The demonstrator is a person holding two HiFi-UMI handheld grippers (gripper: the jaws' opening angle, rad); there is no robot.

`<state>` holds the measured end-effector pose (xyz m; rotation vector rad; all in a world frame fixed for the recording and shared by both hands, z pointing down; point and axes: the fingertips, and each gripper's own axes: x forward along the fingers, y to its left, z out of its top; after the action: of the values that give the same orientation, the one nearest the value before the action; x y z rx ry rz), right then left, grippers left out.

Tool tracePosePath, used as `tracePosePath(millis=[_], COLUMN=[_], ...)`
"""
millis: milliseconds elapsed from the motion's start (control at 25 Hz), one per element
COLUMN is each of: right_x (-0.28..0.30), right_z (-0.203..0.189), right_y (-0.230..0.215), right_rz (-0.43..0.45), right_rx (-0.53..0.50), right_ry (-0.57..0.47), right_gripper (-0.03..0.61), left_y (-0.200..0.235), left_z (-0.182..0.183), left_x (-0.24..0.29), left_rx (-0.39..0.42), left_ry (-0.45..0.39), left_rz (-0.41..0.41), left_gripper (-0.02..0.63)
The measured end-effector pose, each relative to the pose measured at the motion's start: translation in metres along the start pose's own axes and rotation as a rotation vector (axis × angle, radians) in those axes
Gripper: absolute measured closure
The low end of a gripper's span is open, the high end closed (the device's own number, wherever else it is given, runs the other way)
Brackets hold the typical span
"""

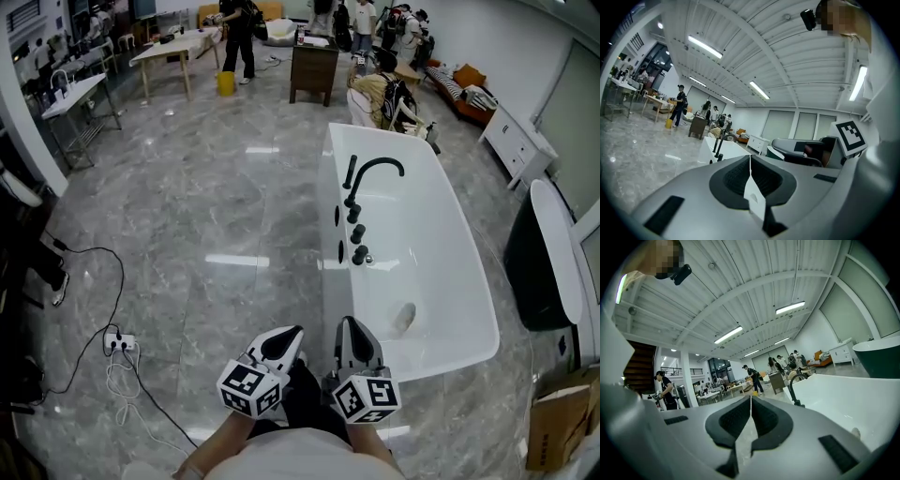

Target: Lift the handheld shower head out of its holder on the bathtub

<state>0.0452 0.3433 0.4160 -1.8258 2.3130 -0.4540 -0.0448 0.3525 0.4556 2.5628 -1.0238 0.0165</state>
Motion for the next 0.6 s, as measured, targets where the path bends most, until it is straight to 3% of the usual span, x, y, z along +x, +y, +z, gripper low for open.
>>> tracePosePath(millis=[600], right_x=[0.123], right_z=[0.033], right_y=[-0.038], right_rz=[0.036], right_rx=[0.009], right_ry=[0.015], right_gripper=[0.56], left_y=[0.063], left_z=[0.047], left_x=[0.099], left_rx=[0.015], left_ry=[0.025], left_rz=[0.012], left_gripper=[0.6])
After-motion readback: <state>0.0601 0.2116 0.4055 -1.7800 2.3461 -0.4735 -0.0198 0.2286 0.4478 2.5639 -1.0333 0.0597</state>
